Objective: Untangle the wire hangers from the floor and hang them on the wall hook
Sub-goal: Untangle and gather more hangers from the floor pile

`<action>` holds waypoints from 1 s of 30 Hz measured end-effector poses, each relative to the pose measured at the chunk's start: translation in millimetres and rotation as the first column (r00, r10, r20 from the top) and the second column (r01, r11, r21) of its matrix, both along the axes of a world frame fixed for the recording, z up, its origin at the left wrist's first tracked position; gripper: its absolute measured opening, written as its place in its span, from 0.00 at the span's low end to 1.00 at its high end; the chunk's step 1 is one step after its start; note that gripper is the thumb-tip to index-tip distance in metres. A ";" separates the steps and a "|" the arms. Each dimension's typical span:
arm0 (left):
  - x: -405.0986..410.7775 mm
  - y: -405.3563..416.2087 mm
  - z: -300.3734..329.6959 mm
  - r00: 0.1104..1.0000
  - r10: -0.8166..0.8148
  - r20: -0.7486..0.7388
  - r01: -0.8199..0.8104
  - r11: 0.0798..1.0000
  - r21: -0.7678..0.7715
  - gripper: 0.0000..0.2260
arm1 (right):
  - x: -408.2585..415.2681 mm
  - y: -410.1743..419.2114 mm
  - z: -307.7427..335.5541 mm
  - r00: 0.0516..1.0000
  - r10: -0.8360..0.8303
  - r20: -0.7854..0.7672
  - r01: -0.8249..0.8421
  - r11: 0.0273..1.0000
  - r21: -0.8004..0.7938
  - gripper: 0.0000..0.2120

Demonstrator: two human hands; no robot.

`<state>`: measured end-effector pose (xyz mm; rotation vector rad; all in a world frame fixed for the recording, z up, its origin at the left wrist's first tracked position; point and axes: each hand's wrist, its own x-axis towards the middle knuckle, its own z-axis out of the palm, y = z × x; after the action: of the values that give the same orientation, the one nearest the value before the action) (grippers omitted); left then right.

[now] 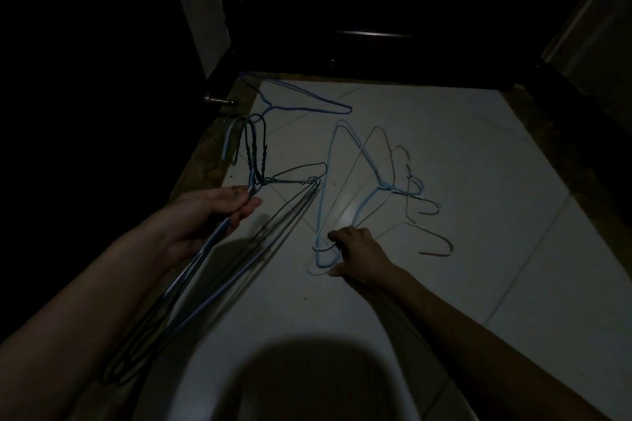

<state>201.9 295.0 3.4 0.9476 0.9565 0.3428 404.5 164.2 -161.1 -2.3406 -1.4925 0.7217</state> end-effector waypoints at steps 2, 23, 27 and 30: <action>-0.9 -3.0 -2.4 1.000 0.000 -0.016 0.000 1.000 0.009 0.06 | -0.9 -10.3 -3.7 1.000 -0.001 0.017 0.000 0.999 0.048 0.31; 23.8 -90.2 15.4 0.990 -0.139 -0.020 0.140 0.989 0.043 0.06 | -51.3 -180.6 50.4 0.994 0.089 -0.065 -0.086 0.995 0.053 0.11; 26.7 -106.3 19.5 0.975 -0.220 -0.037 0.222 0.974 0.045 0.06 | -70.8 -200.1 42.9 0.979 0.178 -0.094 -0.185 0.980 -0.068 0.10; 28.2 -117.5 21.7 0.961 -0.275 -0.031 0.276 0.961 0.035 0.06 | -80.2 -212.4 42.1 0.975 0.148 -0.168 -0.166 0.981 -0.099 0.13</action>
<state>230.1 177.5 25.0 1.1082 0.8300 0.1144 324.3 -48.3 -119.0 -2.1992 -1.6161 1.0337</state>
